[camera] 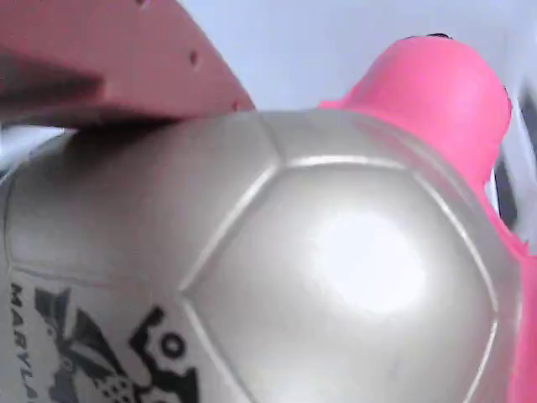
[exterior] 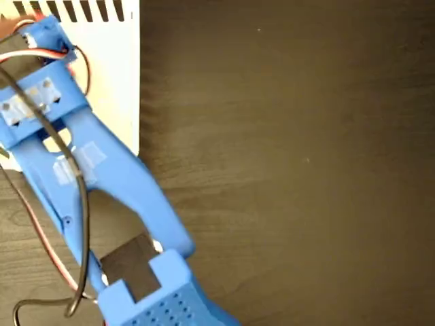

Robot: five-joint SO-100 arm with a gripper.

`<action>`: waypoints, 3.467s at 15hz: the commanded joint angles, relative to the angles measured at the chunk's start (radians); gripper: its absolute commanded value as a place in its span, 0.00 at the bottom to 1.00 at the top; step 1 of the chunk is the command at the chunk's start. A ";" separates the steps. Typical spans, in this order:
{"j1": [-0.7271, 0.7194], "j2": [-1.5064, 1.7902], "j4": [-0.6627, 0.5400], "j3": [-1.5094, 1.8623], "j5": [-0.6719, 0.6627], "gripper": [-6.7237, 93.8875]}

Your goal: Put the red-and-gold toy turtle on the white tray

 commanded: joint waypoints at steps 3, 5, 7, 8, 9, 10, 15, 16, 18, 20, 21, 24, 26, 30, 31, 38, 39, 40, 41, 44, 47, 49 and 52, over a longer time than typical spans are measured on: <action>0.043 0.066 0.133 -0.071 -0.071 0.07; 0.058 0.057 0.137 -0.061 -0.097 0.07; 0.060 0.037 0.127 -0.052 -0.112 0.07; 0.063 0.020 0.120 -0.055 -0.112 0.07; 0.063 0.009 0.115 -0.055 -0.115 0.07; 0.061 -0.002 0.109 -0.055 -0.118 0.07; 0.066 -0.057 0.063 -0.074 -0.110 0.15; 0.066 -0.057 0.063 -0.074 -0.110 0.19; 0.069 -0.071 0.060 -0.074 -0.117 0.32; 0.071 -0.094 0.051 -0.074 -0.135 0.51; 0.074 -0.103 0.048 -0.077 -0.137 0.56; 0.077 -0.106 0.048 -0.080 -0.140 0.63; 0.078 -0.107 0.052 -0.087 -0.141 0.66; 0.077 -0.104 0.069 -0.133 -0.117 0.48; 0.072 -0.084 0.071 -0.161 -0.091 0.23; 0.169 0.337 -0.012 -0.048 -0.020 0.07; 0.206 0.485 -0.066 0.080 -0.023 0.07; 0.236 0.640 -0.146 0.242 -0.037 0.07; 0.265 0.775 -0.215 0.385 -0.035 0.07; 0.336 1.078 -0.319 0.775 -0.008 0.07; 0.362 1.379 -0.624 1.364 0.035 0.07; 0.344 1.629 -0.776 1.750 -0.018 0.07; 0.287 1.778 -0.701 1.959 0.018 0.07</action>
